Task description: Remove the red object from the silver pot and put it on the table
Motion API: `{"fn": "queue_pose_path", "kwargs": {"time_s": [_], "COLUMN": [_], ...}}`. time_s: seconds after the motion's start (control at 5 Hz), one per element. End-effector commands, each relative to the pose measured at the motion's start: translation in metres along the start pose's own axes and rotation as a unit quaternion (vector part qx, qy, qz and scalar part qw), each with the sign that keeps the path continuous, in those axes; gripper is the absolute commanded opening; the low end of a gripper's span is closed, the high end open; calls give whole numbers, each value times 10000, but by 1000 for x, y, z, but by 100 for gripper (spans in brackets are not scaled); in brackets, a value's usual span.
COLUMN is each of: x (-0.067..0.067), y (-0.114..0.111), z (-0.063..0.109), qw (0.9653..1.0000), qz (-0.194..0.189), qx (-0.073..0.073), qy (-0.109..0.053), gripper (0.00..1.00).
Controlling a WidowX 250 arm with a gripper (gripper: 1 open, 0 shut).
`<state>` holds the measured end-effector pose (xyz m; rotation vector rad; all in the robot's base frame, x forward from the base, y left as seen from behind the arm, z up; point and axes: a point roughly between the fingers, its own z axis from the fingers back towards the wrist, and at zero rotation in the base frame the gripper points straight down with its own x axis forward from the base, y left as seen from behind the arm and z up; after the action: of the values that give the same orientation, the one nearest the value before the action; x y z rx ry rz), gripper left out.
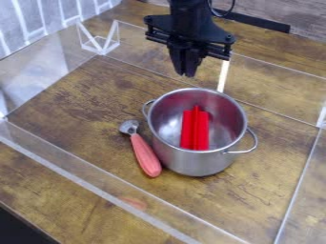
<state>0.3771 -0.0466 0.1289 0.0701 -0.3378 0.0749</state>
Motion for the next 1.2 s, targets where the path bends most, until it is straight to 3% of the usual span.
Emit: {"fn": "queue_pose_path", "kwargs": {"time_s": [0.0, 1.0], "x": [11, -25], "y": [4, -23], "z": [24, -37], "qw": [9993, 9996], "qz": [94, 29], "qx": [-61, -211], "qy": [-368, 202], "gripper": [100, 100]}}
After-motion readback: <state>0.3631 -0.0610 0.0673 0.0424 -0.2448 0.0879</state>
